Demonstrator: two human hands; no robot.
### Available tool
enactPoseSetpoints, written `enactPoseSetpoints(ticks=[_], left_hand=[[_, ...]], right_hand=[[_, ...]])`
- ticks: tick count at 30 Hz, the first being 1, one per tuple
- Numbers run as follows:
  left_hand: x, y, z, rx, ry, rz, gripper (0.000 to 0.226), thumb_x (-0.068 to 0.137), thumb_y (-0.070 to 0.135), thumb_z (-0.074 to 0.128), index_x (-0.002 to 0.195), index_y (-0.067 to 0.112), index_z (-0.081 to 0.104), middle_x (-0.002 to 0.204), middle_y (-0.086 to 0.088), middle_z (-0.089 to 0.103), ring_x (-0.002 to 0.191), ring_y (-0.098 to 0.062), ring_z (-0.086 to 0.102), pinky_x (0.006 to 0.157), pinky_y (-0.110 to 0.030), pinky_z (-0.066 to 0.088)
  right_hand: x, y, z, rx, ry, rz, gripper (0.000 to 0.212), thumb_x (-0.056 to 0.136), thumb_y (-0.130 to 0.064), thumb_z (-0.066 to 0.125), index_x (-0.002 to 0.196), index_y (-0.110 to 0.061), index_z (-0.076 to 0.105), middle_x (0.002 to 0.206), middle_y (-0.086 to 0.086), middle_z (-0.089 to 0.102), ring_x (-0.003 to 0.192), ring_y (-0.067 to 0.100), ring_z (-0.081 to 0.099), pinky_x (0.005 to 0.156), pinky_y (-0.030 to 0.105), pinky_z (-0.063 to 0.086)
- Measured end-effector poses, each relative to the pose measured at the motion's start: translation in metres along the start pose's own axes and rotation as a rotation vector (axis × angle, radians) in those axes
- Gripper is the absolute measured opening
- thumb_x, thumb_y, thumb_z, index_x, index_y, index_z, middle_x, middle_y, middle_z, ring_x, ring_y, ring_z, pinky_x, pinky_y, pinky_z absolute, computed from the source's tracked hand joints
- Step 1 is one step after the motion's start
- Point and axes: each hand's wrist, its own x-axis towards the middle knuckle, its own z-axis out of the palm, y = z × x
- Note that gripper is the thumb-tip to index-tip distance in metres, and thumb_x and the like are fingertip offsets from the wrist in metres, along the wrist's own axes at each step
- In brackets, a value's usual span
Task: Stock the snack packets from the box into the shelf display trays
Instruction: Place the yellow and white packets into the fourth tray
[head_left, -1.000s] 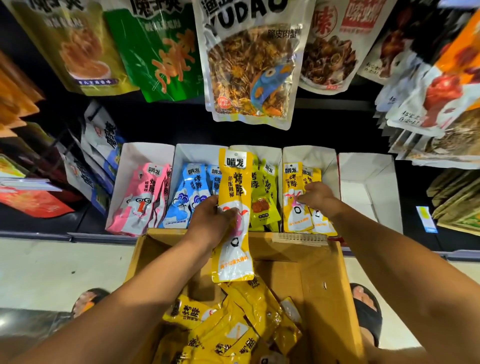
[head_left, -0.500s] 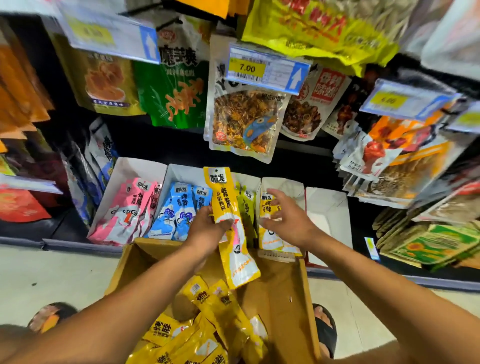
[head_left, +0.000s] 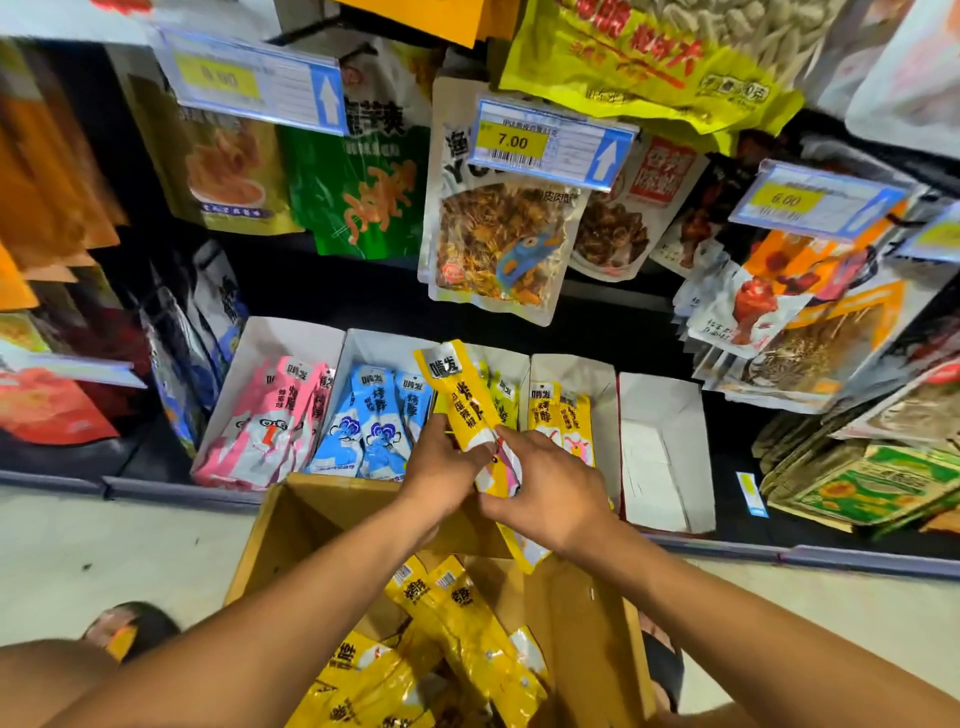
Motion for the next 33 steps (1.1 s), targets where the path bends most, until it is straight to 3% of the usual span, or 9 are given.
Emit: enactPoseSetpoints(ticks=[4,7,11,13,16,23,26,29,33], left_hand=[[0.007,-0.002,0.001,0.141,-0.082,0.076,0.01,0.1,0.033,0.063,0.108,0.036,0.057,0.106,0.012,0.073,0.093,-0.015,0.069,0.089,-0.052,0.058],[0.008,-0.014,-0.009,0.55,-0.145,0.264,0.036,0.105,0.044,0.05,0.14,0.036,0.048,0.134,0.014,0.059,0.115,-0.015,0.061,0.099,-0.041,0.052],[0.015,-0.043,-0.025,1.002,-0.161,0.322,0.056,0.107,0.052,0.034,0.16,0.04,0.02,0.169,0.004,0.022,0.156,-0.023,0.017,0.123,-0.046,0.023],[0.017,-0.055,-0.029,1.138,-0.203,0.263,0.06,0.106,0.057,0.027,0.161,0.045,0.006,0.172,0.006,0.001,0.159,-0.023,-0.003,0.125,-0.055,0.01],[0.021,-0.067,-0.033,1.292,-0.279,0.179,0.063,0.104,0.064,0.018,0.159,0.049,-0.01,0.169,0.009,-0.019,0.157,-0.023,-0.019,0.126,-0.059,-0.002],[0.026,-0.09,-0.041,1.501,-0.348,0.06,0.069,0.101,0.068,0.011,0.152,0.046,-0.031,0.164,0.006,-0.032,0.155,-0.029,-0.022,0.124,-0.059,-0.009],[0.027,-0.092,-0.042,1.537,-0.373,0.042,0.07,0.101,0.068,0.011,0.151,0.045,-0.033,0.163,0.005,-0.033,0.154,-0.029,-0.025,0.124,-0.059,-0.009],[0.027,-0.092,-0.042,1.554,-0.382,0.038,0.07,0.101,0.068,0.011,0.151,0.045,-0.033,0.163,0.006,-0.033,0.154,-0.029,-0.025,0.125,-0.06,-0.008],[0.027,-0.094,-0.042,1.57,-0.382,0.041,0.071,0.101,0.069,0.012,0.151,0.045,-0.032,0.164,0.005,-0.033,0.154,-0.029,-0.025,0.124,-0.06,-0.008]], right_hand=[[0.015,0.018,0.001,0.089,0.019,0.026,0.087,0.07,-0.063,0.063,0.148,-0.046,0.029,0.143,-0.01,0.052,0.125,0.022,0.055,0.088,0.039,0.051],[0.038,0.05,-0.002,0.2,0.029,0.123,0.081,0.071,-0.061,0.066,0.143,-0.047,0.034,0.134,-0.008,0.061,0.117,0.024,0.061,0.084,0.034,0.051],[0.078,0.111,-0.004,0.181,0.04,0.302,0.072,0.077,-0.063,0.069,0.14,-0.037,0.044,0.122,0.005,0.068,0.11,0.033,0.065,0.087,0.038,0.053],[0.094,0.135,0.002,0.175,0.028,0.373,0.064,0.083,-0.057,0.07,0.137,-0.028,0.051,0.122,0.01,0.068,0.108,0.034,0.064,0.082,0.035,0.05],[0.108,0.16,0.025,0.18,-0.003,0.446,0.066,0.085,-0.056,0.068,0.14,-0.025,0.05,0.13,0.009,0.064,0.107,0.033,0.064,0.081,0.033,0.048],[0.127,0.191,0.077,0.222,-0.098,0.451,0.075,0.067,-0.071,0.06,0.129,-0.028,0.058,0.124,0.006,0.068,0.109,0.033,0.063,0.092,0.044,0.054],[0.133,0.204,0.094,0.219,-0.118,0.457,0.089,0.06,-0.077,0.054,0.136,-0.031,0.054,0.13,0.006,0.064,0.113,0.034,0.062,0.094,0.048,0.053],[0.138,0.214,0.109,0.252,-0.101,0.42,0.073,0.08,-0.064,0.064,0.142,-0.026,0.051,0.136,0.011,0.061,0.118,0.035,0.06,0.097,0.047,0.052],[0.143,0.216,0.116,0.297,-0.071,0.367,0.059,0.095,-0.047,0.061,0.143,-0.016,0.05,0.121,0.021,0.068,0.113,0.038,0.063,0.095,0.045,0.052]])
